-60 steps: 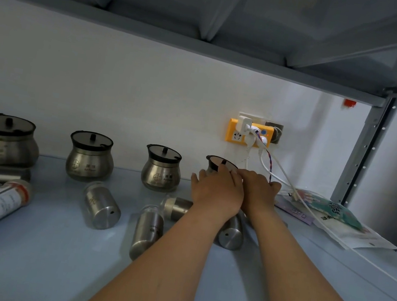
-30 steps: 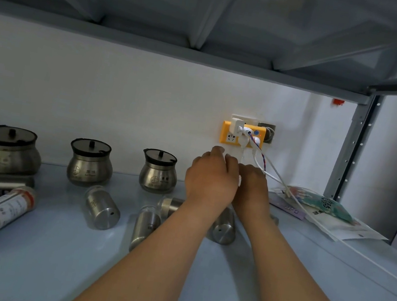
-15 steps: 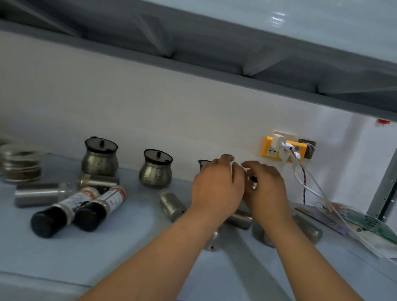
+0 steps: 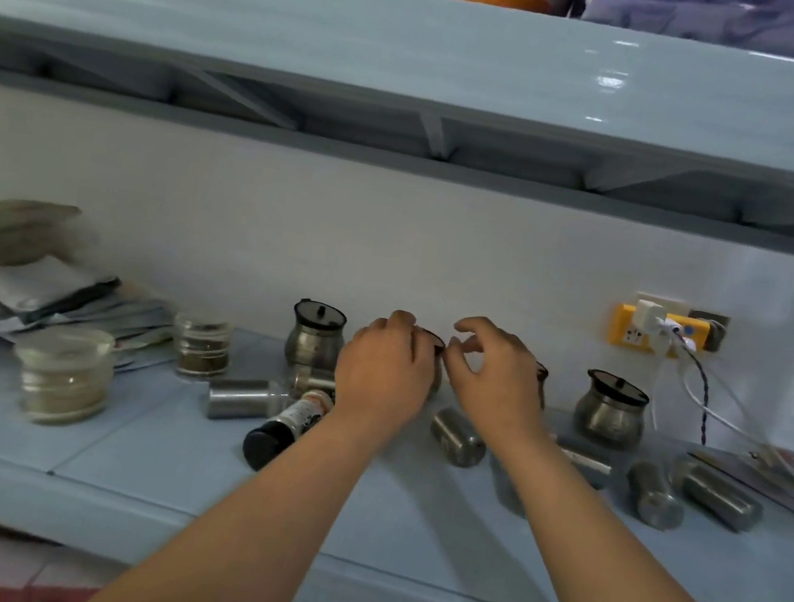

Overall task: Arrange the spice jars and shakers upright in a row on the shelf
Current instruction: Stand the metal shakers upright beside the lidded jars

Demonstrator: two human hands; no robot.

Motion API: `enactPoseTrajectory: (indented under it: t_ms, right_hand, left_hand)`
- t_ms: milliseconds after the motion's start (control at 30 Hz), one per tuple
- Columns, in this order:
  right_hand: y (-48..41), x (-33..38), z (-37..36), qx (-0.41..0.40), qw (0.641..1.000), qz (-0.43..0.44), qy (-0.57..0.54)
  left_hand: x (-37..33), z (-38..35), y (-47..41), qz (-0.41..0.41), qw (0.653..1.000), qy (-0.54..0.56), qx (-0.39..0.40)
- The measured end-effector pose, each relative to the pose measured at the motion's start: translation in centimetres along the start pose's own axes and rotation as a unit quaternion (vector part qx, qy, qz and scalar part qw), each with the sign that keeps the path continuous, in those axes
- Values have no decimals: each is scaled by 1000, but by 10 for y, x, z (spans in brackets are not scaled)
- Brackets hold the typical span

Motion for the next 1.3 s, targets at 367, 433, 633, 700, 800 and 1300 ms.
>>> enactPoseTrajectory:
  t_ms: [367, 433, 633, 700, 800, 1300]
  right_hand:
    - [7, 53, -67, 66, 994, -28, -79]
    - [5, 58, -76, 85, 990, -43, -103]
    - [-13, 64, -105, 129, 976, -95, -149]
    - [-17, 63, -114, 136, 973, -102, -159]
    - [-16, 56, -126, 151, 967, -112, -169]
    - [-6, 36, -142, 195, 968, -129, -95]
  left_hand:
    - [71, 57, -19, 48, 998, -44, -8]
    - [80, 62, -23, 68, 997, -42, 3]
    - [100, 65, -37, 111, 986, -121, 25]
    - [109, 61, -45, 123, 983, -129, 31]
    - [124, 51, -54, 141, 979, -133, 56]
    - [141, 46, -48, 63, 979, -178, 78]
Point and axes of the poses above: each hand's wrist, its own y-axis away from the middle knuckle, its own z-axis out of the back of the hand, x = y × z, the point moved 4 cm from there along -y, towards the middle knuckle, and after that the axes turned 11 degrees about y, right-handed, at the moved point
